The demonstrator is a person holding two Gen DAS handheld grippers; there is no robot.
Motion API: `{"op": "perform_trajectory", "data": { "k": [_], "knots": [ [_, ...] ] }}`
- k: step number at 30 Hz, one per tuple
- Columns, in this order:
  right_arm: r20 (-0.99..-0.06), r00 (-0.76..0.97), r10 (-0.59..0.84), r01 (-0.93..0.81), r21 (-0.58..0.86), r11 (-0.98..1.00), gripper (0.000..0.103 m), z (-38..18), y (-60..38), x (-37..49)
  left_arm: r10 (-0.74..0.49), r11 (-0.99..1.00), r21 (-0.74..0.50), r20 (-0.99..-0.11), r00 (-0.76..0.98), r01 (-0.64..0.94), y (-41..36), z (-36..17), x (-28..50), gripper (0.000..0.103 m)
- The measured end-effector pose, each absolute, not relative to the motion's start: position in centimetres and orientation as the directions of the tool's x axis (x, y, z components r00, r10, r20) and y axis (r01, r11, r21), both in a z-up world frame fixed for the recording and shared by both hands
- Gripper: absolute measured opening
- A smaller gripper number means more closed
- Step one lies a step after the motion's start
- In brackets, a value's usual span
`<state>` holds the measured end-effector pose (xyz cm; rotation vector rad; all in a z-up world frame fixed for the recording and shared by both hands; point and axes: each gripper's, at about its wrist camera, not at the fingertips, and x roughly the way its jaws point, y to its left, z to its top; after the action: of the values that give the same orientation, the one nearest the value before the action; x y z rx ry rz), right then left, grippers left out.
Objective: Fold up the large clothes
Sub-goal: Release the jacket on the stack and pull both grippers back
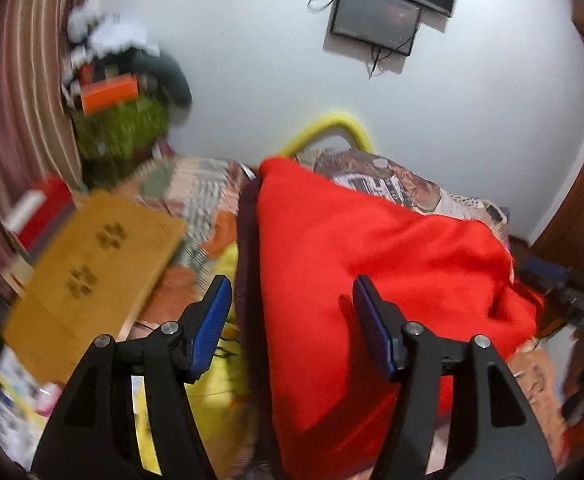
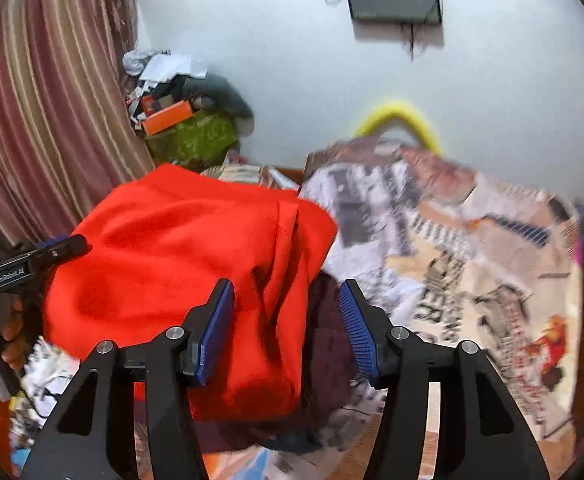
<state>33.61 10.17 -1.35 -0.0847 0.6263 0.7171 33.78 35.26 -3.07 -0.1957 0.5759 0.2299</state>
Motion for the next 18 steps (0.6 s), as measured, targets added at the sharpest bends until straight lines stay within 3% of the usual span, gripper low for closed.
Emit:
{"op": "perform_trajectory", "data": {
  "k": [7, 18],
  "knots": [
    [-0.388, 0.66, 0.644, -0.669, 0.088, 0.738, 0.051, 4.2, 6.3, 25.2, 0.21, 0.972, -0.02, -0.391, 0.896, -0.236, 29.0, 2.1, 24.4, 0.062],
    [-0.048, 0.693, 0.72, -0.719, 0.038, 0.694, 0.051, 9.4, -0.1, 8.8, 0.24, 0.968, 0.076, 0.012, 0.971, -0.24, 16.6, 7.0, 7.2, 0.062]
  ]
}}
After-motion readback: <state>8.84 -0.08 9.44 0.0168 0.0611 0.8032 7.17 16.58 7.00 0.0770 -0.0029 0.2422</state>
